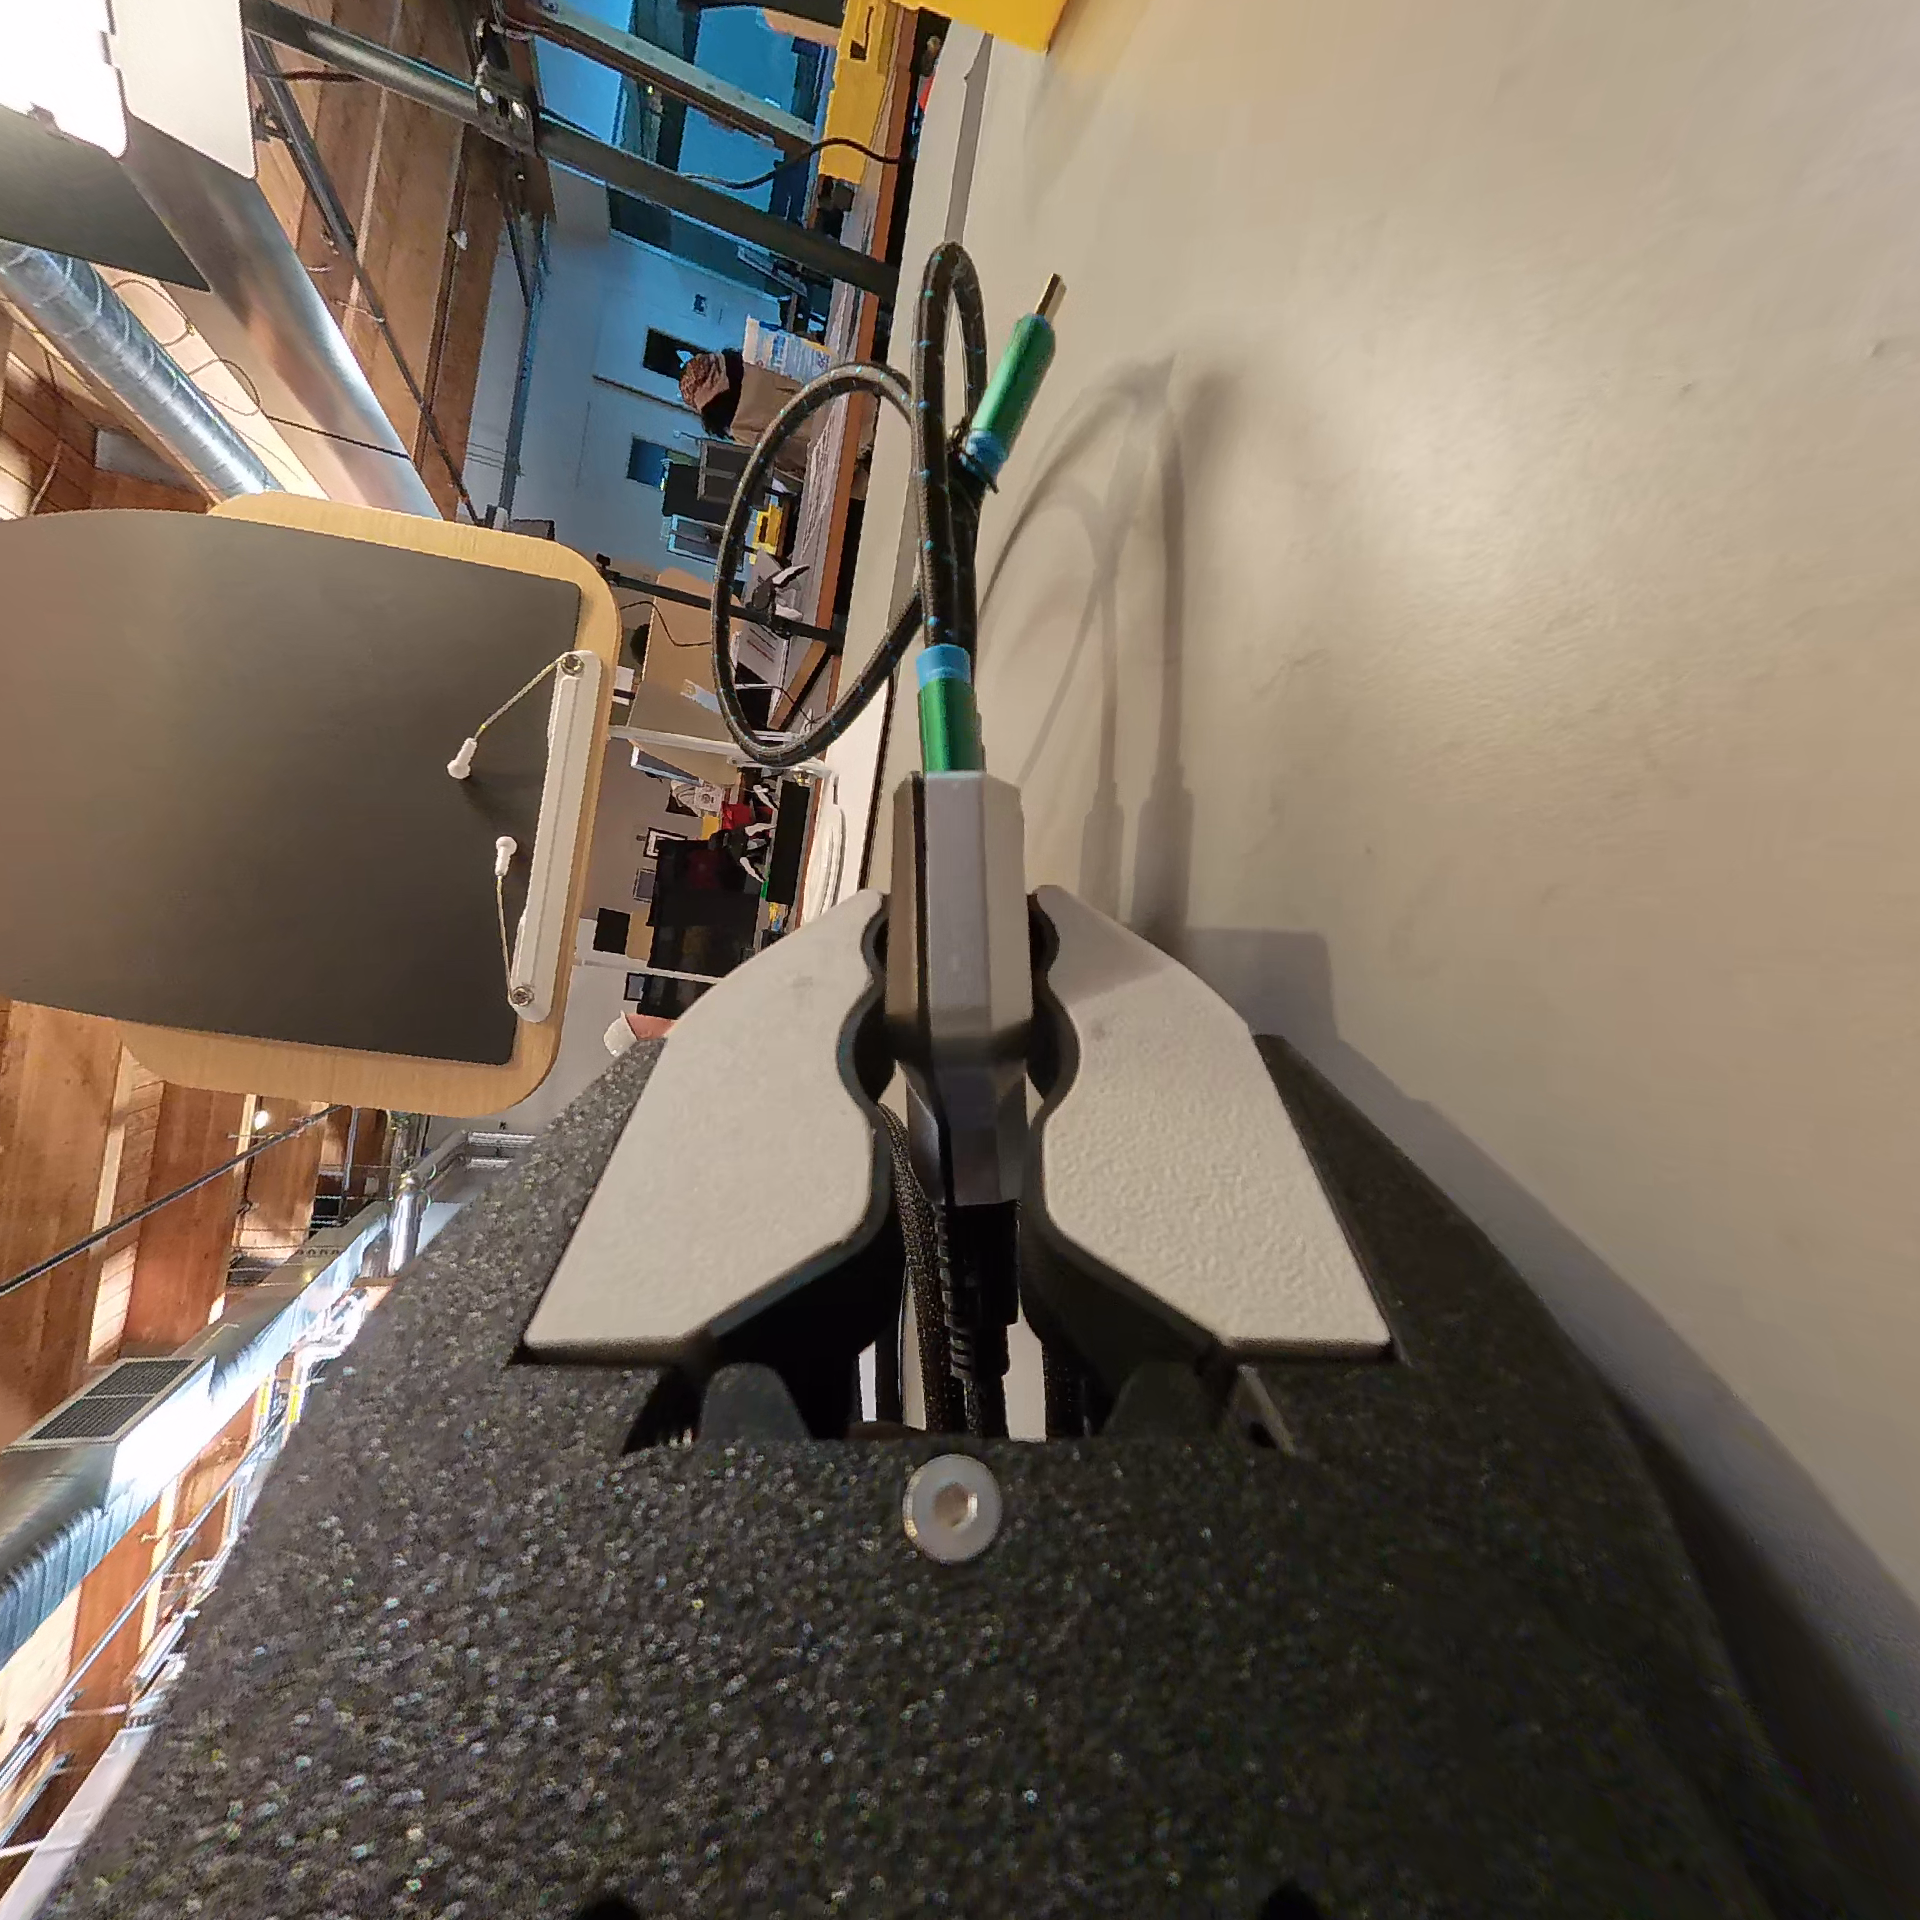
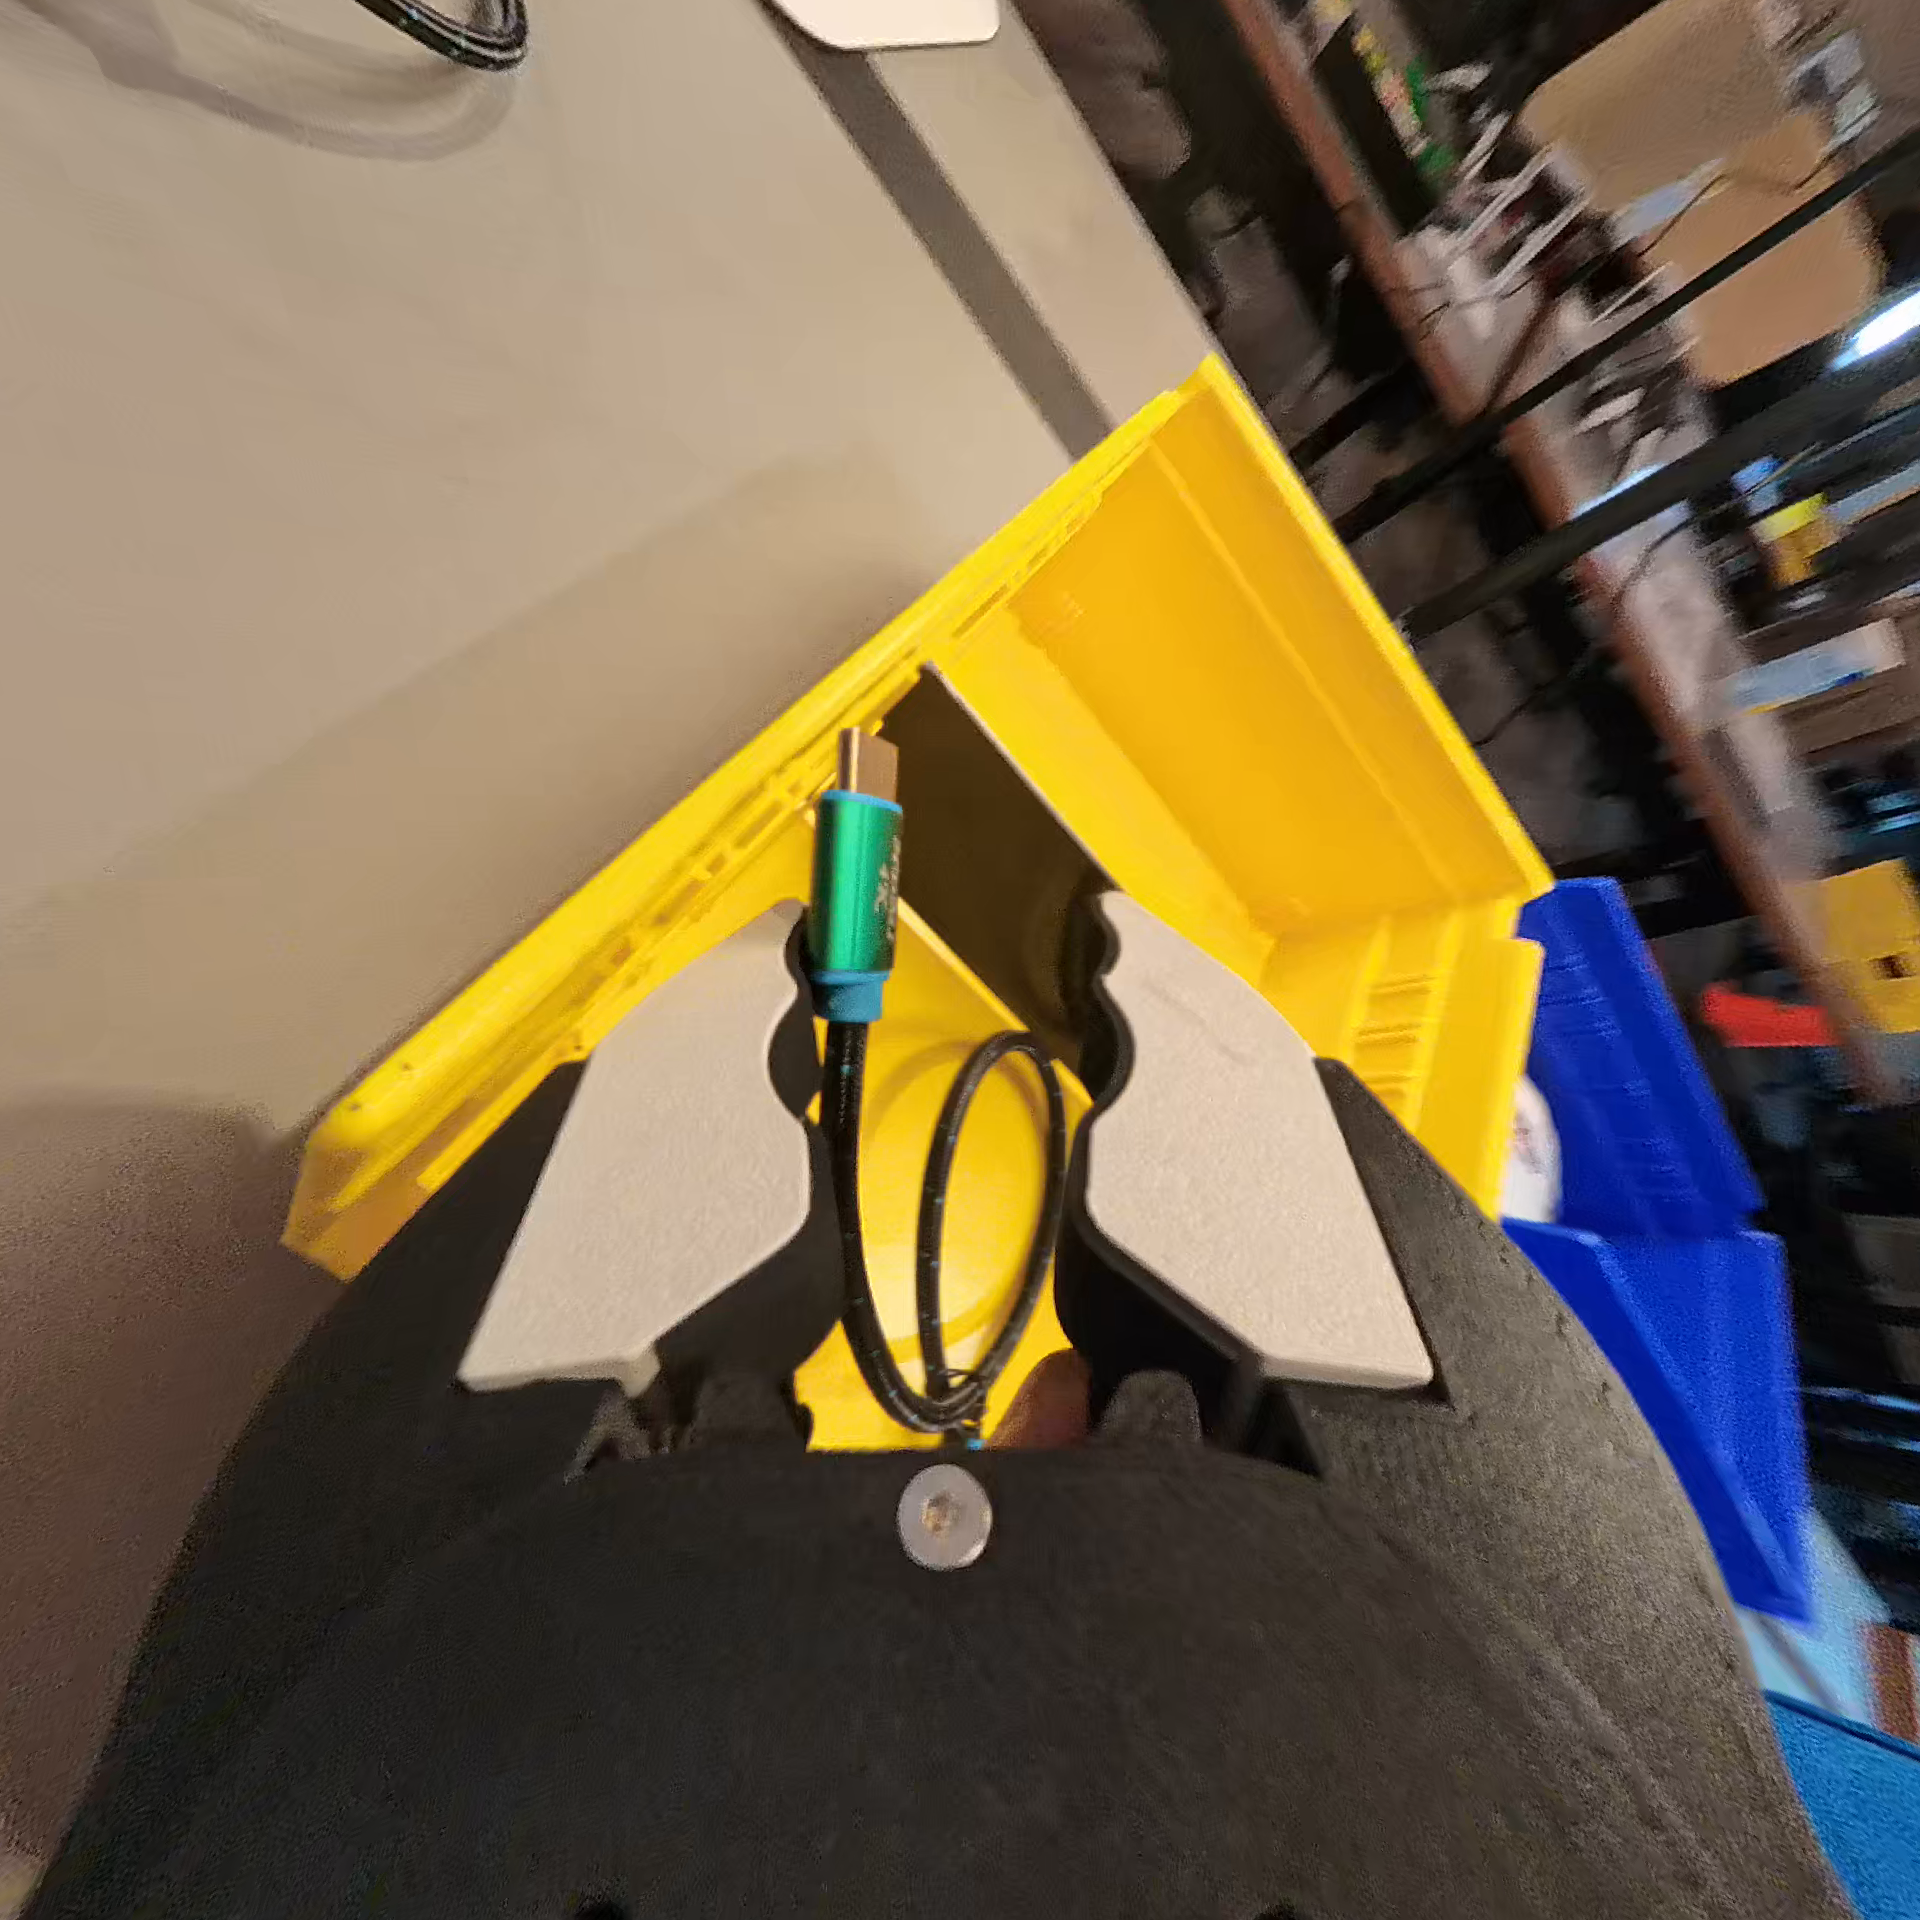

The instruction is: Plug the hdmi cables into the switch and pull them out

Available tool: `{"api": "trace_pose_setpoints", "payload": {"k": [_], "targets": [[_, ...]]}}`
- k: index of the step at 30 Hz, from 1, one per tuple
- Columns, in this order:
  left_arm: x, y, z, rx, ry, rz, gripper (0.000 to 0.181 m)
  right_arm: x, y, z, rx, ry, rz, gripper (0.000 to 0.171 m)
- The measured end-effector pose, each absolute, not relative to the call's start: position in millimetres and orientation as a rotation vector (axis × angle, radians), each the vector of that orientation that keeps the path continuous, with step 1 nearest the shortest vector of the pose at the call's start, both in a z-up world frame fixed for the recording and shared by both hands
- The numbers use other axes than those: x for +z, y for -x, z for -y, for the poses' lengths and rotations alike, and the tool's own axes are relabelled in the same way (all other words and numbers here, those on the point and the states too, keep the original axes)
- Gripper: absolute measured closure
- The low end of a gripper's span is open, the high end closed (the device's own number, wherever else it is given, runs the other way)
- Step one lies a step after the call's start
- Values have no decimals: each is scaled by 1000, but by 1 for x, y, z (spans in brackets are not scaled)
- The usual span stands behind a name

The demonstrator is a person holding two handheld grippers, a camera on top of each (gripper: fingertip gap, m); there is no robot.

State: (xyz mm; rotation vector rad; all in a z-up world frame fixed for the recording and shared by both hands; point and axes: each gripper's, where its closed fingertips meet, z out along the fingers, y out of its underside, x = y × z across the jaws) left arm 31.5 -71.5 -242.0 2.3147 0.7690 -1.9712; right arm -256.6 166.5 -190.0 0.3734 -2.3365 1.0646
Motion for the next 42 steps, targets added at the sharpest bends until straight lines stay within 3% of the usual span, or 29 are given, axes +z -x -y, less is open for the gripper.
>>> {"api": "trace_pose_setpoints", "payload": {"k": [10,21,29,36,42], "targets": [[-243,-34,69,-1964,-2328,-755,160,-232,282,-182,789,-218,2844,91],[-244,-34,68,-1950,-2328,-719,160,-158,290,-201,549,-320,2427,102],[-242,-35,65,-1954,-2326,-689,160,-123,212,-145,873,-467,2320,110],[-245,-35,64,-1936,-2324,-654,160,-194,72,-36,1083,-994,2144,117],[-248,-36,61,-1918,-2320,-604,159,-231,10,28,1203,-1171,1829,124]]}}
